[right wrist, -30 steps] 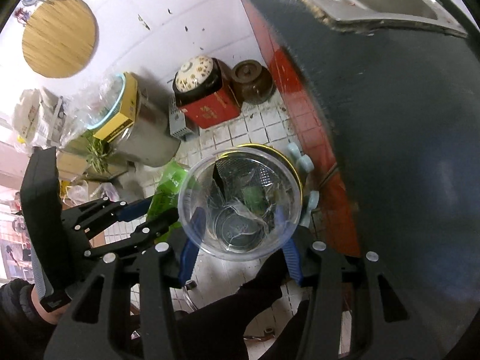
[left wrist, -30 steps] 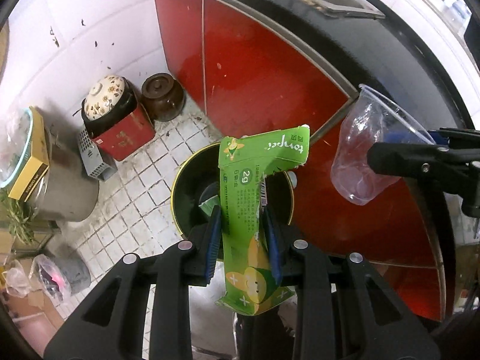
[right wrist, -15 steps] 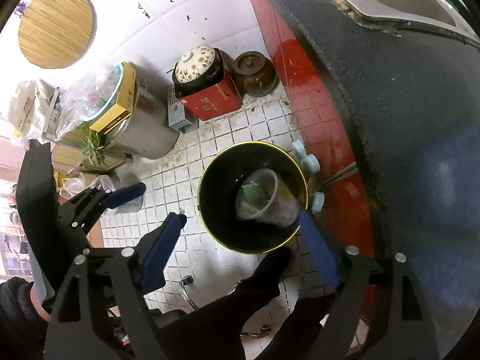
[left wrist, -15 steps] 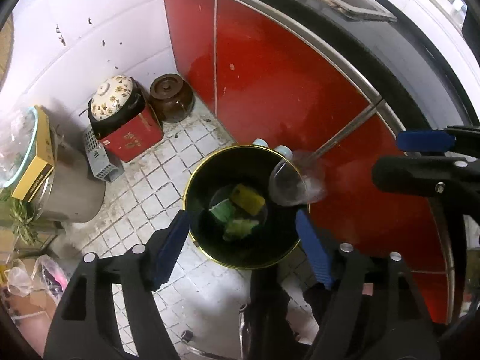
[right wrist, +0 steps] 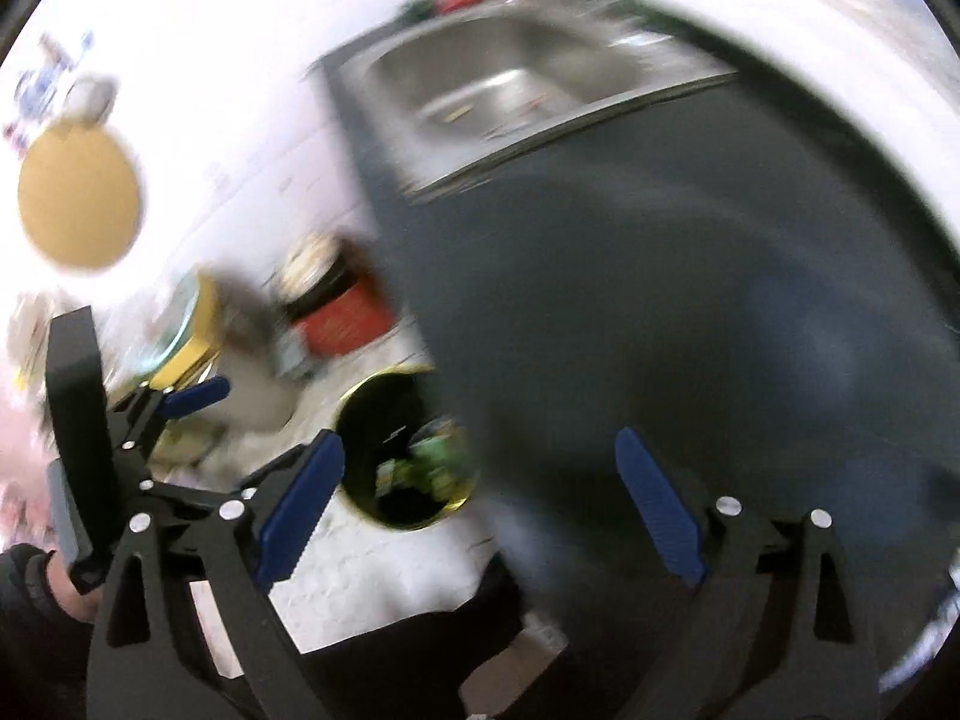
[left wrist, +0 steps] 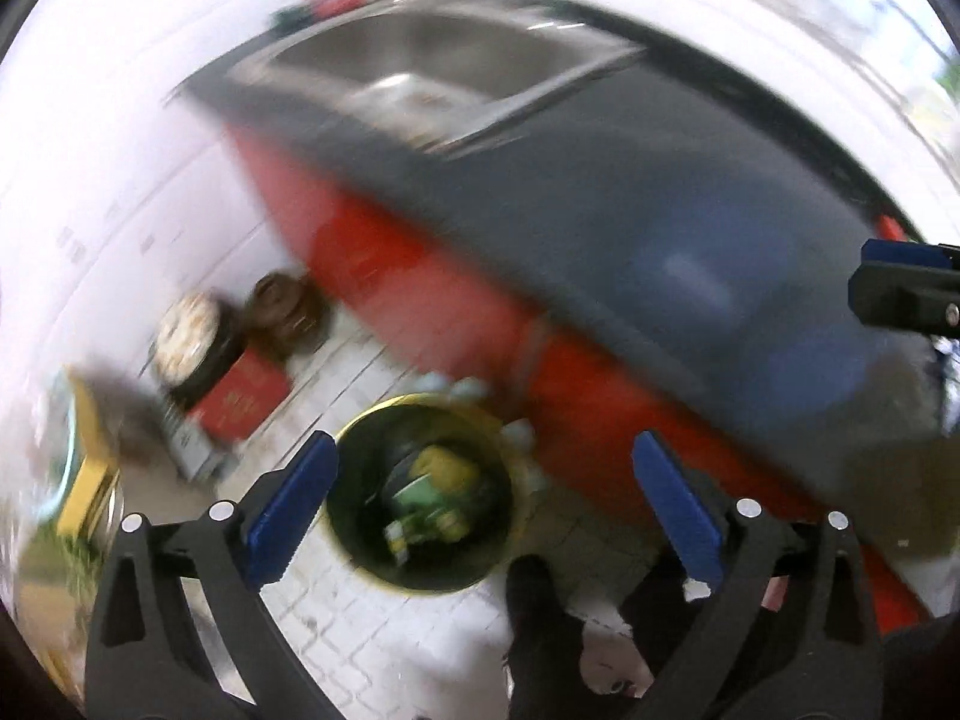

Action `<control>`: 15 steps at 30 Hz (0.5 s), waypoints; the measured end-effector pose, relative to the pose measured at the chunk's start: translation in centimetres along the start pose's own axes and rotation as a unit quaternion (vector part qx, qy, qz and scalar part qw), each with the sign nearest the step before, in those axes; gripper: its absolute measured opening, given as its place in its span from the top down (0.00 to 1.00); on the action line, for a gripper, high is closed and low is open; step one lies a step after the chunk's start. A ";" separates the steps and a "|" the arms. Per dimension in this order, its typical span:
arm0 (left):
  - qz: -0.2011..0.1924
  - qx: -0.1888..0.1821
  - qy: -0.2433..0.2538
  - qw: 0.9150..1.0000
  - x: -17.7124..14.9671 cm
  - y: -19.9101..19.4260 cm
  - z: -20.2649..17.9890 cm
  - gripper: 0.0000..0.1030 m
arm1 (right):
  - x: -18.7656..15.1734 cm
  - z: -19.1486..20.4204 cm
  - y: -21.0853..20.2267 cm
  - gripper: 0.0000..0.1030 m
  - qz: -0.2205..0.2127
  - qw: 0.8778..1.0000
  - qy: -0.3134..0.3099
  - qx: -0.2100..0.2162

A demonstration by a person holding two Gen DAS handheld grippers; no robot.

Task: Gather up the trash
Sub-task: 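Carry the packet and cup to the floor bin and release both, then return both tools to the counter above the remaining trash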

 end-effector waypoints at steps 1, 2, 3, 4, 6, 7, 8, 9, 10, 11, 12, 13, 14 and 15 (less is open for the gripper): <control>-0.005 -0.022 0.018 1.000 1.4 0.0 -2.7 0.07 | 0.1 -1.9 -1.4 0.13 -0.012 1.000 0.010 -0.016; -0.010 -0.042 0.033 0.999 2.4 0.1 -5.1 0.07 | 0.1 -4.2 -3.1 0.13 -0.025 0.999 0.024 -0.037; -0.013 -0.058 0.045 0.997 3.1 0.0 -7.0 0.07 | 0.0 -6.3 -4.8 0.13 -0.038 0.997 0.039 -0.054; -0.018 -0.083 0.065 0.994 4.3 0.0 -10.2 0.07 | -0.3 -9.1 -7.1 0.13 -0.054 0.994 0.059 -0.078; -0.026 -0.115 0.094 0.989 5.8 -0.1 -14.7 0.07 | -1.0 -13.2 -10.5 0.13 -0.077 0.986 0.085 -0.118; -0.032 -0.138 0.113 0.984 6.7 -0.4 -17.9 0.07 | -1.7 -16.0 -13.1 0.13 -0.092 0.980 0.106 -0.142; -0.035 -0.152 0.124 0.980 7.2 -0.6 -20.0 0.07 | -2.4 -17.8 -14.8 0.13 -0.100 0.975 0.120 -0.159; -0.040 -0.169 0.136 0.975 7.5 -0.8 -22.4 0.07 | -3.3 -19.9 -16.8 0.13 -0.110 0.968 0.137 -0.179; -0.045 -0.189 0.152 0.969 8.0 -1.2 -25.3 0.07 | -3.8 -21.5 -18.2 0.13 -0.116 0.963 0.150 -0.191; -0.048 -0.201 0.163 0.965 8.1 -1.5 -27.2 0.07 | -4.9 -23.5 -20.2 0.13 -0.125 0.955 0.171 -0.207; -0.052 -0.213 0.174 0.960 8.3 -1.8 -29.1 0.07 | -6.0 -25.0 -21.7 0.13 -0.131 0.948 0.190 -0.221; -0.056 -0.230 0.191 0.953 8.4 -2.3 -31.8 0.07 | -7.1 -26.5 -23.3 0.13 -0.135 0.941 0.205 -0.231; -0.059 -0.241 0.202 0.948 8.1 -2.8 -33.7 0.07 | -8.2 -27.9 -24.7 0.13 -0.140 0.934 0.221 -0.243; -0.060 -0.251 0.212 0.943 8.0 -3.1 -35.5 0.07 | -9.4 -29.2 -26.0 0.13 -0.145 0.926 0.238 -0.253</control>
Point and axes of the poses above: each gripper's, at about its wrist camera, not at the fingertips, and y roughly the way its jaws point, z to its left, x to its top, the point moved 8 cm from there along y, roughly the way its jaws point, and after that the axes turned 14 degrees about -z, right-handed, at the moved point
